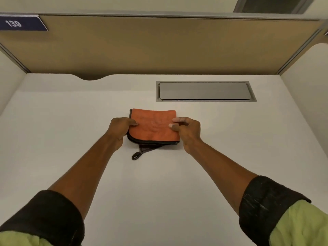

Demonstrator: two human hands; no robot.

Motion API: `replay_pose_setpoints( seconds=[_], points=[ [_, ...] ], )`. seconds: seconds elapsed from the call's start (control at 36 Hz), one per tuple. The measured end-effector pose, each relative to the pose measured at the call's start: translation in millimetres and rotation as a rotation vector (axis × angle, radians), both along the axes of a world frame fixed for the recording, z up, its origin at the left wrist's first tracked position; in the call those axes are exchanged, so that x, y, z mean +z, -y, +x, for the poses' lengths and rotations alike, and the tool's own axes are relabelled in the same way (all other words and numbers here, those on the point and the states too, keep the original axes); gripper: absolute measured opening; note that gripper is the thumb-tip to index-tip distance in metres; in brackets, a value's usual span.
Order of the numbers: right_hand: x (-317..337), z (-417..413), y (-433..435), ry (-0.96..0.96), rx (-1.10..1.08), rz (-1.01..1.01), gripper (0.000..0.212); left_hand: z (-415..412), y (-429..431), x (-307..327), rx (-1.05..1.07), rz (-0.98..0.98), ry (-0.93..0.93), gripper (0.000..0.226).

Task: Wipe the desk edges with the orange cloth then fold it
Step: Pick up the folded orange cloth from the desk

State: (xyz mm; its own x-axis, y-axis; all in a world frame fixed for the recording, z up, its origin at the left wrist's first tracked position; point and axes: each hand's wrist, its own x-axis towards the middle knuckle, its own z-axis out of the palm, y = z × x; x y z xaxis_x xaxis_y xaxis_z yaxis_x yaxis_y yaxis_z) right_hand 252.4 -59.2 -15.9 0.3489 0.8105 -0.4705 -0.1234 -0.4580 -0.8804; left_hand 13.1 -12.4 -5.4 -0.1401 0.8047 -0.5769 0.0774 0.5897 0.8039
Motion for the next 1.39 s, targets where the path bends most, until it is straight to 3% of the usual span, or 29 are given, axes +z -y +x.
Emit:
replay_pose_setpoints(
  seconds=[0.06, 0.25, 0.36, 0.47, 0.67, 0.83, 0.94, 1.0, 1.22, 1.39],
  points=[
    [3, 14, 21, -0.09, 0.009, 0.033, 0.038, 10, 13, 5, -0.005, 0.021, 0.042, 0.007],
    [12, 75, 105, -0.191, -0.011, 0.074, 0.054, 56, 69, 10, -0.056, -0.045, 0.098, 0.014],
    [9, 102, 144, -0.133, -0.038, -0.032, 0.046, 94, 110, 6, -0.063, -0.224, 0.147, 0.041],
    [11, 123, 169, -0.238, -0.088, -0.112, 0.036, 126, 136, 4, -0.022, -0.261, 0.18, 0.04],
    [21, 152, 197, -0.067, -0.035, -0.075, 0.03, 162, 165, 15, 0.088, -0.266, 0.111, 0.041],
    [36, 191, 226, -0.005, -0.065, 0.03, 0.04, 179, 185, 36, 0.057, -0.089, 0.148, 0.031],
    [48, 212, 248, 0.06, -0.024, 0.128, 0.045, 194, 206, 55, -0.062, 0.124, 0.053, 0.081],
    [53, 220, 261, 0.133, 0.005, 0.161, 0.048, 201, 220, 63, -0.165, 0.254, -0.008, 0.088],
    [50, 256, 321, 0.534, 0.122, 0.11, 0.056, 235, 262, 75, -0.55, 0.534, -0.257, 0.067],
    [43, 268, 372, 0.841, 0.137, 0.081, 0.032, 266, 276, 76, -0.679, 0.702, -0.365, 0.047]
  ],
)
